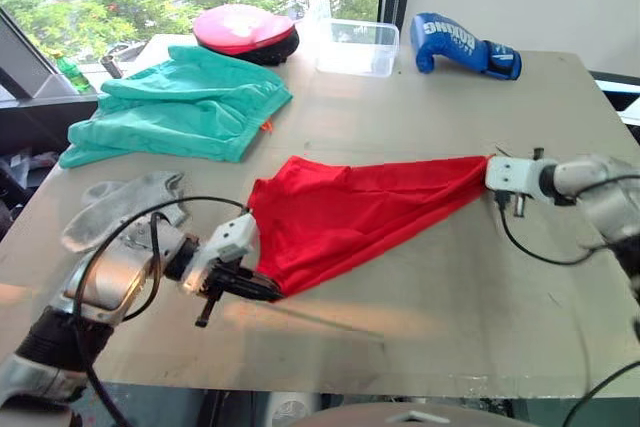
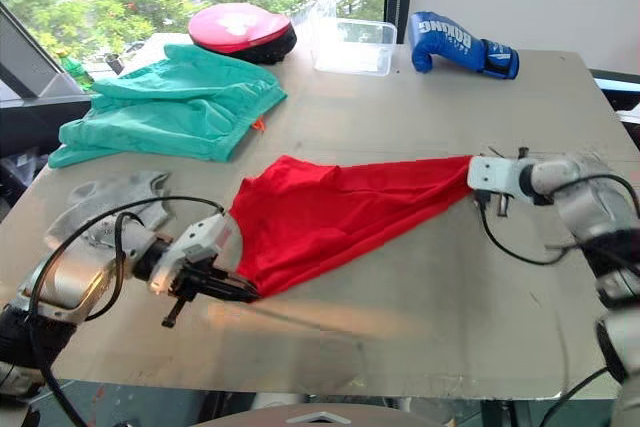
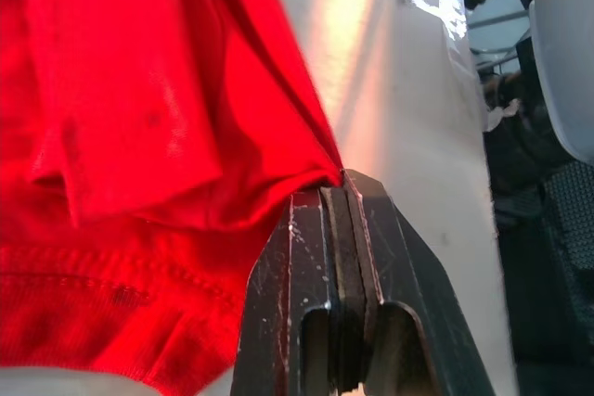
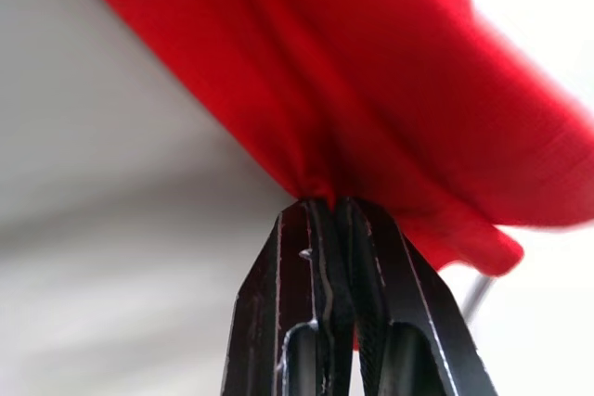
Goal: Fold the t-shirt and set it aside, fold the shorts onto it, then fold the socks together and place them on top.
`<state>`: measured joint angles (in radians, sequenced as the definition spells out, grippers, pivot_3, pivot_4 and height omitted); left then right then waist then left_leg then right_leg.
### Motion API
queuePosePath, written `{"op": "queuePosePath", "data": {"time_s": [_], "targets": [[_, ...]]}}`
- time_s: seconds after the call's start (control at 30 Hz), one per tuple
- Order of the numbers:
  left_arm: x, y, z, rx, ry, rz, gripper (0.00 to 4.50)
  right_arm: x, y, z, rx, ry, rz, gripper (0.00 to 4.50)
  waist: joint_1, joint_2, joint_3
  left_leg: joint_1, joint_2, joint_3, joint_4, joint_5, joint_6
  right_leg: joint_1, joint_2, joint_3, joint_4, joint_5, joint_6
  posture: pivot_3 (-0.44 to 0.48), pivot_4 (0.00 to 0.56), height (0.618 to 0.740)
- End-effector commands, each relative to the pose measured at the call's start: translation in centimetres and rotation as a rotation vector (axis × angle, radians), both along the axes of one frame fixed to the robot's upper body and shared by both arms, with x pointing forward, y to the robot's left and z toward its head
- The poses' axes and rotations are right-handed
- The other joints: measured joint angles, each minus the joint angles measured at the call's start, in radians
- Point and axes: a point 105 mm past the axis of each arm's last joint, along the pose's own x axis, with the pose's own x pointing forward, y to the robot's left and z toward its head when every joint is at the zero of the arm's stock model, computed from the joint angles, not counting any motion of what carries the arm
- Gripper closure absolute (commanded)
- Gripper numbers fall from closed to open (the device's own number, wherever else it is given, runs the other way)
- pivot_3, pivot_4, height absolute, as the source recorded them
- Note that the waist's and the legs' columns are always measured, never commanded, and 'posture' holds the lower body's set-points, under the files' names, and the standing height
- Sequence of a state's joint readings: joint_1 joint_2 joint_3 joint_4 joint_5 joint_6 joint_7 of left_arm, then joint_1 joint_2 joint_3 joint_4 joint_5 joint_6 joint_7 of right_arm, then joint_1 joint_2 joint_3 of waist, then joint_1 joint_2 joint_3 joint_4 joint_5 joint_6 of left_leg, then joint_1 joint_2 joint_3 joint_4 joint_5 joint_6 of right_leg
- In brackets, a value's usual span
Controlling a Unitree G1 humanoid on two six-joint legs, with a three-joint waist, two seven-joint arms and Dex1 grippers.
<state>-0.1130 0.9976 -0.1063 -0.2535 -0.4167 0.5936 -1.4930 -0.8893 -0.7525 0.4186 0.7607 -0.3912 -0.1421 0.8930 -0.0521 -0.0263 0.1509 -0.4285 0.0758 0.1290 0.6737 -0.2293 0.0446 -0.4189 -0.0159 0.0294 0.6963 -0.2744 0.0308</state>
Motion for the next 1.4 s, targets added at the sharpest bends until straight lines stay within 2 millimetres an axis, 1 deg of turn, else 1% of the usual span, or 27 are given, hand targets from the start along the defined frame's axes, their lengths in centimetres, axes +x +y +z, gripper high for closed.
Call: {"op": "queuePosePath", "data": {"time_s": [0.03, 0.1, 0.17, 0.27, 0.3, 0.37, 0.4, 0.43, 0.47, 0.53, 0.57, 0.63, 0.67, 0.7, 0.73, 0.77, 0.83, 0.87, 0.97, 1.03, 1.1, 1.23, 1.33, 1.37, 1.4], "targets": [[-1.6, -0.9, 0.3, 0.006, 0.004, 0.011, 4.5, 2.4, -0.7, 0.7, -0.08, -0.092, -0.059, 4.48, -0.001, 0.0, 0.0, 0.0, 0.0, 0.0, 0.0, 0.001, -0.001, 0.0, 0.0, 0.001, 0.0, 0.0, 0.0, 0.0, 0.15, 0.735], [-2.8, -1.5, 0.3, -0.015, 0.037, 0.035, 4.5, 3.7, 0.9, 1.6, -0.067, -0.159, -0.048, 4.48, 0.001, 0.0, 0.0, 0.0, 0.0, 0.0, -0.001, 0.002, -0.004, -0.001, -0.001, 0.001, 0.0, 0.0, 0.0, 0.0, 0.15, 0.735], [-3.3, -1.8, 0.3, -0.027, 0.05, 0.047, 4.5, 4.3, 1.7, 2.1, -0.057, -0.196, -0.044, 4.48, 0.005, 0.001, 0.001, -0.001, -0.001, 0.001, -0.002, 0.003, -0.004, -0.001, -0.002, 0.001, 0.0, 0.0, 0.0, 0.0, 0.15, 0.735], [-4.1, -2.5, -0.2, -0.042, 0.086, 0.125, 4.5, 5.4, 4.0, 3.8, -0.01, -0.298, -0.021, 4.48, 0.011, 0.002, 0.001, -0.001, -0.001, 0.001, -0.003, 0.003, -0.005, -0.001, -0.003, 0.001, -0.001, 0.0, 0.0, 0.0, 0.15, 0.735], [-4.2, -2.8, -0.6, -0.044, 0.089, 0.161, 4.5, 5.6, 4.1, 4.1, -0.011, -0.319, -0.017, 4.48, 0.011, 0.002, 0.002, -0.001, -0.002, 0.001, -0.003, 0.003, -0.005, -0.001, -0.004, 0.0, -0.001, 0.0, 0.0, 0.0, 0.15, 0.735], [-4.2, -3.1, -1.0, -0.044, 0.081, 0.203, 4.5, 5.5, 3.5, 4.1, -0.034, -0.309, -0.027, 4.48, 0.013, 0.004, 0.002, -0.001, -0.002, 0.001, -0.003, 0.003, -0.005, -0.001, -0.005, 0.0, -0.001, 0.0, 0.0, 0.0, 0.15, 0.735], [-4.1, -3.2, -1.2, -0.041, 0.069, 0.22, 4.17, 5.4, 3.0, 4.0, -0.052, -0.292, -0.032, 4.5, 0.013, 0.004, 0.002, -0.002, -0.002, 0.0, -0.003, 0.003, -0.005, -0.001, -0.005, -0.001, -0.001, 0.0, 0.0, 0.0, 0.15, 0.735], [-4.0, -3.1, -1.4, -0.032, 0.056, 0.237, 3.98, 5.2, 2.3, 3.7, -0.066, -0.264, -0.041, 4.5, 0.013, 0.004, 0.002, -0.002, -0.002, 0.0, -0.003, 0.003, -0.005, -0.001, -0.005, -0.001, -0.001, 0.0, 0.0, 0.0, 0.15, 0.735], [-4.0, -3.0, -1.6, -0.03, 0.059, 0.244, 3.68, 4.7, 1.3, 3.1, -0.093, -0.207, -0.052, 4.5, 0.014, 0.004, 0.003, -0.001, -0.002, 0.0, -0.003, 0.003, -0.005, -0.001, -0.005, -0.001, -0.001, 0.0, 0.0, 0.0, 0.15, 0.735], [-4.1, -2.9, -1.7, -0.032, 0.061, 0.251, 2.93, 3.6, -0.6, 2.1, -0.131, -0.103, -0.073, 4.5, 0.018, 0.005, 0.003, -0.002, -0.003, 0.0, -0.003, 0.003, -0.005, -0.001, -0.006, -0.001, -0.001, 0.0, 0.0, 0.0, 0.15, 0.735], [-4.0, -2.8, -1.8, -0.031, 0.048, 0.252, 2.35, 3.1, -1.5, 1.7, -0.142, -0.054, -0.08, 4.5, 0.018, 0.006, 0.003, -0.002, -0.004, 0.0, -0.004, 0.003, -0.005, -0.001, -0.007, -0.002, -0.001, 0.0, 0.0, 0.0, 0.15, 0.735], [-3.9, -2.8, -1.8, -0.038, 0.034, 0.242, 1.38, 2.1, -2.6, 1.2, -0.151, 0.011, -0.084, 4.5, 0.017, 0.006, 0.003, 0.0, -0.004, 0.0, -0.004, 0.003, -0.005, 0.0, -0.011, -0.002, -0.002, 0.0, 0.0, 0.0, 0.15, 0.735], [-4.0, -2.7, -1.7, -0.044, 0.043, 0.231, 1.05, 1.6, -3.2, 0.8, -0.15, 0.052, -0.083, 4.5, 0.014, 0.007, 0.002, 0.001, -0.004, 0.001, -0.004, 0.003, -0.005, 0.001, -0.012, -0.002, -0.002, 0.0, -0.001, 0.0, 0.15, 0.735], [-4.1, -2.6, -1.7, -0.047, 0.051, 0.218, 0.54, 1.1, -3.6, 0.6, -0.148, 0.079, -0.084, 4.5, 0.013, 0.007, 0.002, 0.002, -0.004, 0.001, -0.004, 0.003, -0.004, 0.003, -0.012, -0.002, -0.001, -0.001, -0.003, 0.0, 0.15, 0.735], [-4.4, -2.5, -1.5, -0.046, 0.065, 0.194, 0.41, 0.7, -4.0, 0.4, -0.144, 0.099, -0.084, 4.5, 0.011, 0.007, 0.002, 0.003, -0.004, 0.001, -0.004, 0.003, -0.004, 0.004, -0.012, -0.002, -0.001, -0.002, -0.003, 0.0, 0.15, 0.735], [-4.7, -2.5, -1.5, -0.046, 0.075, 0.174, 0.1, 0.5, -4.2, 0.4, -0.141, 0.104, -0.081, 4.5, 0.01, 0.007, 0.002, 0.008, -0.004, 0.001, -0.005, 0.002, -0.003, 0.008, -0.011, -0.001, -0.001, -0.002, -0.003, 0.0, 0.15, 0.735], [-5.0, -2.5, -1.2, -0.05, 0.087, 0.144, 0.0, 0.8, -3.9, 0.8, -0.095, 0.048, -0.076, 3.78, 0.008, 0.007, 0.002, 0.013, -0.003, 0.001, -0.005, 0.0, -0.001, 0.012, -0.011, -0.001, -0.001, -0.002, -0.004, 0.0, 0.15, 0.735], [-5.0, -2.5, -1.1, -0.057, 0.09, 0.13, 0.0, 0.9, -3.7, 1.0, -0.066, 0.028, -0.083, 3.47, 0.007, 0.007, 0.002, 0.013, -0.003, 0.001, -0.005, 0.0, -0.001, 0.012, -0.011, -0.001, -0.001, -0.002, -0.004, 0.0, 0.15, 0.735], [-4.7, -2.3, 0.2, -0.092, 0.087, 0.083, 0.0, 0.5, -3.5, 1.5, -0.004, 0.033, -0.06, 2.08, 0.008, 0.007, 0.002, 0.013, -0.003, 0.001, -0.005, 0.0, -0.001, 0.011, -0.011, -0.001, -0.001, -0.002, -0.004, 0.0, 0.15, 0.735], [-3.5, -1.6, 1.3, -0.116, 0.045, 0.073, 0.0, -0.1, -2.7, 2.0, 0.079, 0.055, -0.024, 1.07, 0.01, 0.007, 0.002, 0.013, -0.003, 0.001, -0.006, 0.001, -0.001, 0.011, -0.011, -0.001, -0.001, -0.002, -0.004, 0.0, 0.15, 0.735], [-1.9, -0.8, 2.6, -0.142, 0.009, 0.081, 0.0, -1.2, -1.9, 2.3, 0.151, 0.086, 0.037, 0.07, 0.012, 0.007, 0.003, 0.012, -0.003, 0.001, -0.006, 0.001, -0.001, 0.011, -0.011, -0.002, -0.002, -0.003, -0.004, 0.0, 0.15, 0.735], [1.4, 0.9, 4.5, -0.199, -0.058, 0.161, 0.0, -3.6, 0.5, 3.9, 0.35, 0.103, 0.138, 0.07, 0.014, 0.007, 0.003, 0.012, -0.003, 0.001, -0.007, 0.0, -0.001, 0.011, -0.01, -0.002, -0.002, -0.001, -0.001, 0.0, 0.15, 0.735], [5.3, 1.8, 5.8, -0.285, -0.103, 0.347, 0.0, -5.7, 2.5, 5.0, 0.513, 0.097, 0.182, 0.07, 0.015, 0.009, 0.004, 0.011, -0.003, 0.002, -0.007, 0.001, -0.001, 0.01, -0.009, -0.001, -0.001, -0.001, 0.0, 0.0, 0.15, 0.735], [6.2, 1.9, 6.0, -0.31, -0.104, 0.395, 0.0, -6.3, 3.1, 5.2, 0.552, 0.095, 0.189, 0.07, 0.017, 0.009, 0.004, 0.011, -0.003, 0.001, -0.007, 0.001, -0.001, 0.01, -0.006, -0.002, -0.001, -0.001, 0.0, 0.0, 0.15, 0.735], [7.6, 2.0, 6.3, -0.35, -0.101, 0.47, 0.0, -7.1, 3.9, 5.5, 0.618, 0.085, 0.195, 0.07, 0.016, 0.009, 0.005, 0.011, -0.003, 0.001, -0.006, 0.001, -0.001, 0.01, -0.004, -0.001, -0.001, -0.001, 0.0, 0.0, 0.15, 0.735]]}}
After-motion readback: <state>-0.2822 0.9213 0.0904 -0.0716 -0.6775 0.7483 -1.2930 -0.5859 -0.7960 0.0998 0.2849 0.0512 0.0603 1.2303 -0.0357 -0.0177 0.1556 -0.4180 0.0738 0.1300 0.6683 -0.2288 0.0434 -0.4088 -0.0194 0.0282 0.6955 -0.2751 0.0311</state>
